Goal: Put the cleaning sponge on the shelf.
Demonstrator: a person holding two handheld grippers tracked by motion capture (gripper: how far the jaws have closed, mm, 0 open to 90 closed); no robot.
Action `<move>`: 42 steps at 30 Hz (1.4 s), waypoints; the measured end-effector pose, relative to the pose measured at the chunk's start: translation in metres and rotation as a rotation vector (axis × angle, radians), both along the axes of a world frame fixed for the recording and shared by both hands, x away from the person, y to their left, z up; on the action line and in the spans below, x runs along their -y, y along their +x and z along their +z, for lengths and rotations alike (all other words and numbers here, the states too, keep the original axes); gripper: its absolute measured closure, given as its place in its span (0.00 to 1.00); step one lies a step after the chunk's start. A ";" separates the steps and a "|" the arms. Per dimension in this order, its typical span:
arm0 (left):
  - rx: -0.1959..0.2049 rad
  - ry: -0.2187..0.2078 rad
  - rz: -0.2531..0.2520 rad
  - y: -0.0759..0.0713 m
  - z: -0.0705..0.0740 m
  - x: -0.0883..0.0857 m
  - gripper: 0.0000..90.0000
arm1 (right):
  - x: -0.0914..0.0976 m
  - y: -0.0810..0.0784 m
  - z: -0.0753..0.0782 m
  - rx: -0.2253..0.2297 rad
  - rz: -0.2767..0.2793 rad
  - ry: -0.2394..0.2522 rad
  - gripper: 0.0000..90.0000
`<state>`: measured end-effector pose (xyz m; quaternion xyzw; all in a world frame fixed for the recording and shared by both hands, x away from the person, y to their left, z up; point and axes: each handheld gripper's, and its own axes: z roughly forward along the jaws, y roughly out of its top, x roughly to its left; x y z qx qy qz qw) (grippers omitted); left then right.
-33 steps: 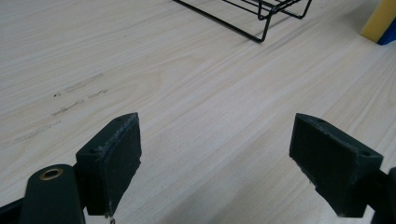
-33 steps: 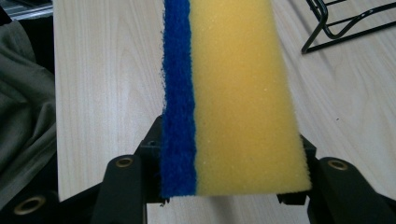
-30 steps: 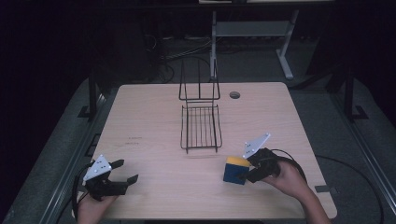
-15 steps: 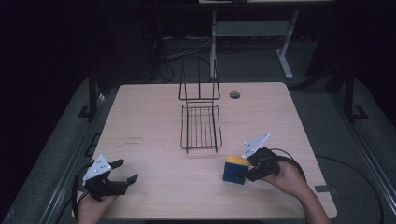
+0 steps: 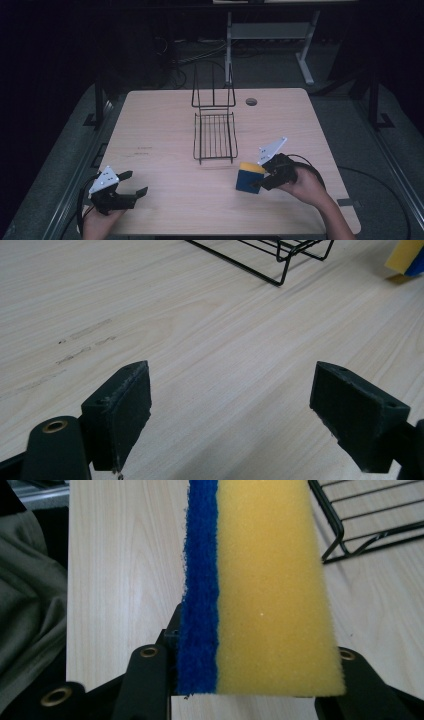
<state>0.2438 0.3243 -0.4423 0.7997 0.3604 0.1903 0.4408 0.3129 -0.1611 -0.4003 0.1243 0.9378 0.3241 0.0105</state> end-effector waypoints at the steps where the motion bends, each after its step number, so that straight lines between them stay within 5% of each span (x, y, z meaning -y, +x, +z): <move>1: 0.000 0.000 0.000 0.000 0.000 0.000 0.18 | -0.001 0.001 0.001 -0.001 -0.003 -0.001 0.62; 42: -0.001 0.006 -0.003 0.001 0.000 0.000 0.18 | -0.029 0.042 0.030 0.020 0.042 0.005 0.62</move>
